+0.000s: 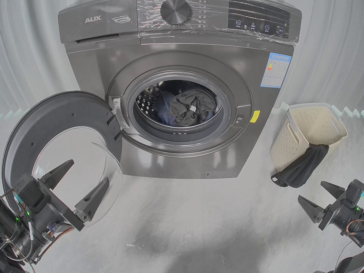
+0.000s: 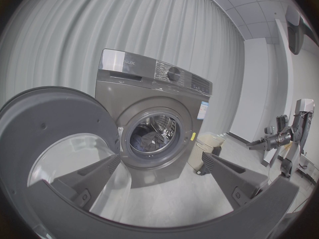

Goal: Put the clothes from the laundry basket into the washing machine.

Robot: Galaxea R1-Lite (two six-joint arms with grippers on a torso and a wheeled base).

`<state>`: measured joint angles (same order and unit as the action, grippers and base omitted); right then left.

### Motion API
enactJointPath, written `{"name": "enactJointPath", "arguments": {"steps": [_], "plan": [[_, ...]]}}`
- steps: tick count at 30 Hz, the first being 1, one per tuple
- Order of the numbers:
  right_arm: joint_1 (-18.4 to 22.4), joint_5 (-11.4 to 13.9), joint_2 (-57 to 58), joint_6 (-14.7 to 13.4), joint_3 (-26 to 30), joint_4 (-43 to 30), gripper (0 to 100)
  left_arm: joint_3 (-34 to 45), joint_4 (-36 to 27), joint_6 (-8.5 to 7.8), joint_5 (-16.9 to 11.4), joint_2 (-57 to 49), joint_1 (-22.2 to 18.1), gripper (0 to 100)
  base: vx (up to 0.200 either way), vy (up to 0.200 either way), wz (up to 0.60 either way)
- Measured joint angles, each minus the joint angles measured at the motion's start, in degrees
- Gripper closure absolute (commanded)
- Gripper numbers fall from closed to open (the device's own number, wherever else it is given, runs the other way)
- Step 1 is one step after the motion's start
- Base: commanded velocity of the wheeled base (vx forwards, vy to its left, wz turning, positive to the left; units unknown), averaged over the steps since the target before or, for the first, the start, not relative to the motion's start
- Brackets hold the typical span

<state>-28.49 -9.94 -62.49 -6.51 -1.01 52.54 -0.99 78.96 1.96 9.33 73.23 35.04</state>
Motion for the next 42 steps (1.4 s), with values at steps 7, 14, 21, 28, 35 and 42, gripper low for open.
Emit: {"name": "enactJointPath", "arguments": {"steps": [7, 14, 21, 28, 35, 42], "plan": [[1.05, -0.18, 11.34, -0.38, 0.02, -12.51, 0, 0.0, -14.51, 0.0, 0.02, -10.3, -1.0, 0, -0.171, 0.0, 0.0], [4.16, 0.0, 23.74, 0.0, 0.02, -22.3, 0, 0.0, -36.05, 0.27, -0.09, -25.27, -2.32, 0, 0.0, 0.0, 0.0], [9.45, 1.1, 36.23, 1.39, 0.02, -31.99, 0, 0.0, -52.41, 1.43, -0.41, -41.34, -6.55, 0, 0.0, -0.086, 0.0], [16.03, 2.74, 49.35, 3.67, 0.02, -44.47, 0, 0.0, -62.4, 2.72, -1.63, -54.27, -13.15, 0, 0.0, -0.2, 0.0], [18.87, 0.55, 55.19, 4.88, 0.02, -48.36, 0, -0.02, -68.73, 2.16, -4.18, -63.73, -20.68, 0, 0.0, -0.2, 0.0], [20.81, -1.61, 56.76, 5.4, 0.0, -48.41, 0, -0.02, -69.39, -0.24, -3.97, -67.26, -27.19, 0, 0.0, -0.029, 0.0]]}}
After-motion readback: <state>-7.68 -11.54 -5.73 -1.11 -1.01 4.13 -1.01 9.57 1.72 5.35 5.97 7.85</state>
